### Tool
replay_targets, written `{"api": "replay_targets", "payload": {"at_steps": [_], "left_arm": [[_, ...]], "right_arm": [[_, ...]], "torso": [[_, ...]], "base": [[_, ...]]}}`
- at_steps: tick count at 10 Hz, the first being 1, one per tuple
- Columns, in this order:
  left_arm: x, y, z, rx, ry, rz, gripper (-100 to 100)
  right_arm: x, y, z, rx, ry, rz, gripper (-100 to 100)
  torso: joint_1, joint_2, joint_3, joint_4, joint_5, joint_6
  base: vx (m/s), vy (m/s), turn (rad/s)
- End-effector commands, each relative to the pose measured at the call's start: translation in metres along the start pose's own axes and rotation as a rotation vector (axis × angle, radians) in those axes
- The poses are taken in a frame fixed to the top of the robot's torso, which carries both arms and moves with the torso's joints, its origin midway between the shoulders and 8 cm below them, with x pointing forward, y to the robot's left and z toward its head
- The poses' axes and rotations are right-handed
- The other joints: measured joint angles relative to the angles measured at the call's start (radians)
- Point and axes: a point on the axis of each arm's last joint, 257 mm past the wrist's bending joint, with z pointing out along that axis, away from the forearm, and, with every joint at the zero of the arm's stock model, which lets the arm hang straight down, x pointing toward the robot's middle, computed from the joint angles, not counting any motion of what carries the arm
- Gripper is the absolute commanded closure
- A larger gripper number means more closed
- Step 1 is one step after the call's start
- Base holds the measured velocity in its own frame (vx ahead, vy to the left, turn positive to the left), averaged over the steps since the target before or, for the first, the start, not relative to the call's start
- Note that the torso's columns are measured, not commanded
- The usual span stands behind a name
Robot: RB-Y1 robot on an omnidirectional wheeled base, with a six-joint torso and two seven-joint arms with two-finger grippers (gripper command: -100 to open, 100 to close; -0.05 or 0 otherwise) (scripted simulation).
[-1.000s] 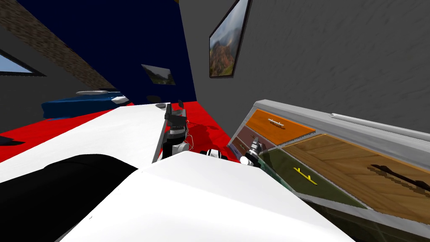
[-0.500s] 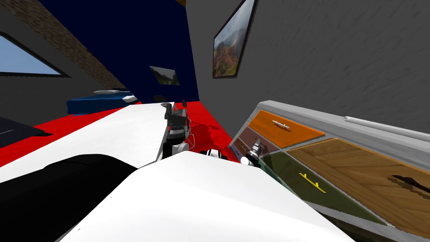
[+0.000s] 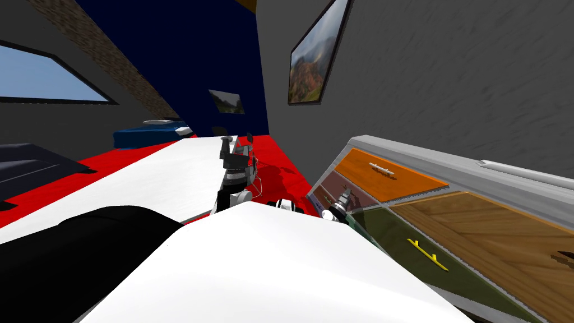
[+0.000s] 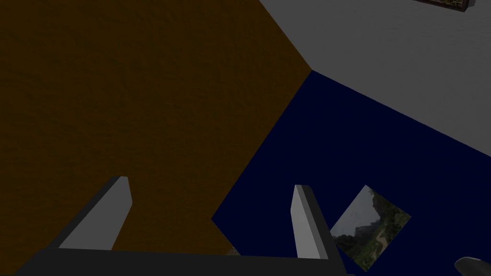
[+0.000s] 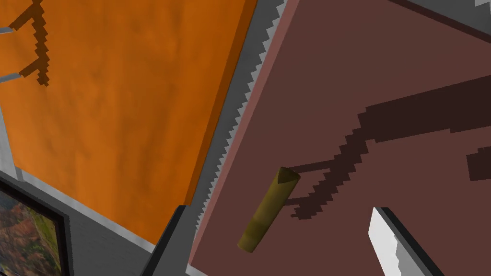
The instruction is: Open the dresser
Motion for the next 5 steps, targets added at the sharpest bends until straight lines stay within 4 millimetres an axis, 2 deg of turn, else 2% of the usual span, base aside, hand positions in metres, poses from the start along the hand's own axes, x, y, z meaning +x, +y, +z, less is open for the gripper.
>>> {"api": "replay_targets", "payload": {"at_steps": [1, 3, 4, 5], "left_arm": [[0.0, 0.0, 0.0, 0.0, 0.0, 0.0, 0], [0.0, 0.0, 0.0, 0.0, 0.0, 0.0, 0], [0.0, 0.0, 0.0, 0.0, 0.0, 0.0, 0], [0.0, 0.0, 0.0, 0.0, 0.0, 0.0, 0]], "right_arm": [[0.004, 0.01, 0.001, -0.02, 0.015, 0.055, -100], [0.008, 0.018, 0.002, -0.035, 0.028, 0.092, -100], [0.007, 0.017, 0.001, -0.031, 0.023, 0.078, -100], [0.005, 0.011, 0.011, -0.03, 0.019, 0.084, -100]], "torso": [[0.0, 0.0, 0.0, 0.0, 0.0, 0.0], [0.0, 0.0, 0.0, 0.0, 0.0, 0.0], [0.0, 0.0, 0.0, 0.0, 0.0, 0.0], [0.0, 0.0, 0.0, 0.0, 0.0, 0.0]], "base": [[-0.007, 0.003, 0.082], [-0.009, 0.002, 0.07], [0.0, 0.0, 0.0], [0.023, -0.02, -0.053]]}}
